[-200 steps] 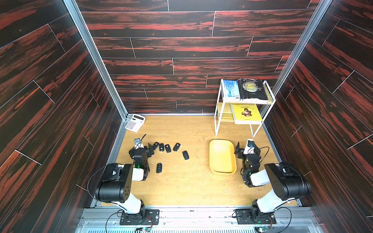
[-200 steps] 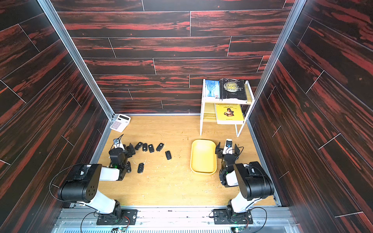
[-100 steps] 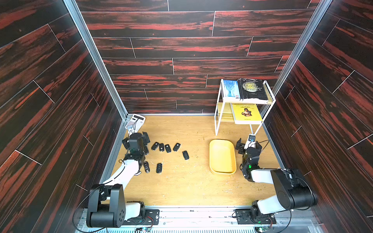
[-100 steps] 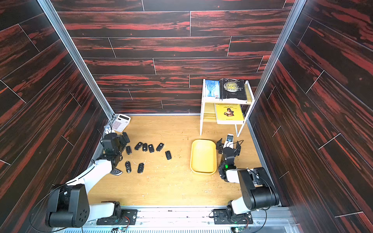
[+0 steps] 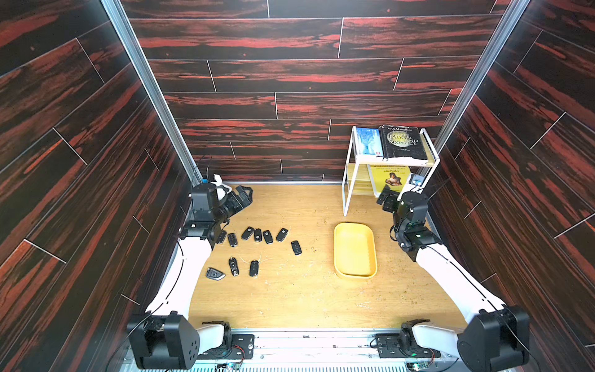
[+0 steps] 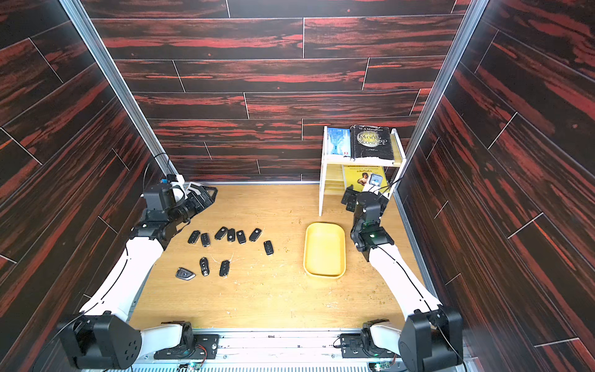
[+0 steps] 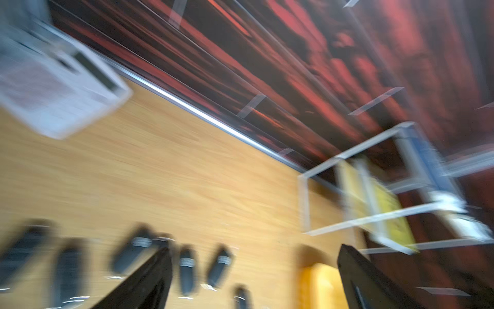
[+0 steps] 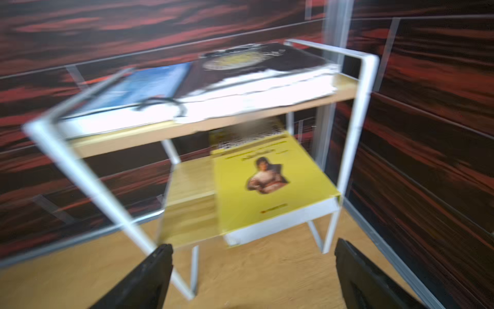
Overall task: Place the car key into the storage box
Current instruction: Pick up the car key from the center of the board.
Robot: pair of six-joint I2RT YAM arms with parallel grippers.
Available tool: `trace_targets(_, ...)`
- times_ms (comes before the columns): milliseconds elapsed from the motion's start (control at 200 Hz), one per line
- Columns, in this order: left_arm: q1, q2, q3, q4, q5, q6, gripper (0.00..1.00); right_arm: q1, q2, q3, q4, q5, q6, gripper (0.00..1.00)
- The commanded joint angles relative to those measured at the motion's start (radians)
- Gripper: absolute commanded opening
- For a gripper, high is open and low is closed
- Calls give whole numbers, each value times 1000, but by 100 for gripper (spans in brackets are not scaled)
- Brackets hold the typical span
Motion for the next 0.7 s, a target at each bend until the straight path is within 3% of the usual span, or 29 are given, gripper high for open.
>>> trace_targets(0, 3, -42, -117, 370, 271, -424, 100, 30, -54, 7, -152, -217, 11, 99)
trace_targets(85, 3, -9, -163, 575, 351, -573, 100, 30, -77, 26, -190, -331, 71, 99)
trace_targets(170, 3, 38, -182, 719, 404, -701, 100, 30, -53, 73, -241, -521, 85, 99)
trace_targets(291, 10, 86, -140, 655, 451, -682, 100, 39, 67, 199, -382, -756, 113, 99)
trace_targets(371, 21, 89, -68, 340, 465, -501, 99, 50, 121, 234, -419, -867, 120, 99)
trace_targets(411, 27, 87, -8, 109, 439, -338, 99, 58, 127, 224, -406, -900, 129, 98)
trace_targets(496, 37, 128, 188, -440, 319, 33, 96, 67, 127, 196, -365, -968, 144, 99)
trace_targets(556, 38, 187, 339, -778, 162, 229, 93, 73, 135, 195, -366, -979, 146, 99)
trace_targets(636, 37, 244, 454, -992, -67, 338, 93, 90, 141, 196, -366, -991, 137, 99)
trace_targets(696, 37, 272, 459, -1026, -132, 356, 88, 106, 147, 196, -361, -1017, 125, 99)
